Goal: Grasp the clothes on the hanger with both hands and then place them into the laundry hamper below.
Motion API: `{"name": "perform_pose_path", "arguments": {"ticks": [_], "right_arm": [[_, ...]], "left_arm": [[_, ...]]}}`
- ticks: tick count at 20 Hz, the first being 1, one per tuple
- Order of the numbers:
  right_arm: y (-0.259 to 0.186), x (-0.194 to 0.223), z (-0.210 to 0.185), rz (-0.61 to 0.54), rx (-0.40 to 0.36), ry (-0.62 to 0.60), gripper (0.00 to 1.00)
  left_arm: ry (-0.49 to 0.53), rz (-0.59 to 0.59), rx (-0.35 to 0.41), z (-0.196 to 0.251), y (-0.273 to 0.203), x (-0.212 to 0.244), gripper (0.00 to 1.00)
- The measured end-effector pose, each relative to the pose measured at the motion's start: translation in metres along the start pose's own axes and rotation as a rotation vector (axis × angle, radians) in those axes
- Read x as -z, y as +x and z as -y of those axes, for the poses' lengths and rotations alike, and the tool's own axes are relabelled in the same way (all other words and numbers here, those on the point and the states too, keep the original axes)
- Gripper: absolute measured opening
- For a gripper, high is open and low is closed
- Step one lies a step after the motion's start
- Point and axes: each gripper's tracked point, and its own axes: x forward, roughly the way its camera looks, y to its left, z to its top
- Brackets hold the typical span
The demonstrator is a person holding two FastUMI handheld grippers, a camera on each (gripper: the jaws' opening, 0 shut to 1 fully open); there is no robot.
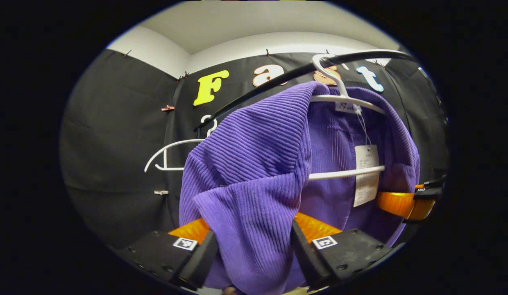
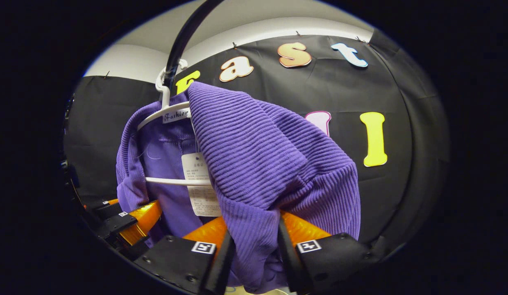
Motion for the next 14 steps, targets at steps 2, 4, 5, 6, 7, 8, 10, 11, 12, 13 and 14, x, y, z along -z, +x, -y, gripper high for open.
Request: {"name": "perform_pose_path", "arguments": {"ticks": [2,4,5,6,7,8,10,11,12,13,14], "right_arm": [[-0.004,-0.005,0.004,0.008,-0.032,-0.001,0.20],[-0.003,-0.002,0.004,-0.011,-0.072,0.023,0.17],[-0.002,-0.003,0.007,-0.014,-0.081,0.034,0.17],[-0.002,-0.004,0.010,-0.012,-0.085,0.033,0.17],[-0.003,-0.005,0.014,-0.010,-0.084,0.023,0.17],[-0.005,-0.007,0.017,-0.006,-0.078,0.011,0.17],[-0.006,-0.010,0.020,-0.001,-0.080,0.001,0.17],[-0.010,-0.010,0.019,-0.001,-0.084,0.001,0.17],[-0.013,-0.011,0.019,0.002,-0.090,0.005,0.17],[-0.017,-0.014,0.021,0.013,-0.093,0.016,0.17],[-0.022,-0.019,0.024,0.034,-0.100,0.040,0.17]], "left_arm": [[-0.030,-0.014,0.040,0.011,0.004,-0.001,0.59],[-0.067,-0.023,0.045,0.008,0.005,-0.004,0.28],[-0.070,-0.035,0.065,0.009,0.007,-0.003,0.12],[-0.062,-0.040,0.072,0.008,0.007,-0.003,0.10],[-0.051,-0.040,0.069,0.004,0.005,-0.005,0.08],[-0.039,-0.040,0.065,-0.002,0.005,-0.006,0.07],[-0.027,-0.037,0.049,-0.011,0.003,-0.009,0.06],[-0.022,-0.034,0.041,-0.015,0.002,-0.011,0.06],[-0.014,-0.029,0.031,-0.019,-0.002,-0.013,0.06],[-0.002,-0.025,0.020,-0.023,-0.005,-0.017,0.04],[0.007,-0.019,0.011,-0.027,-0.009,-0.020,0.05]]}}
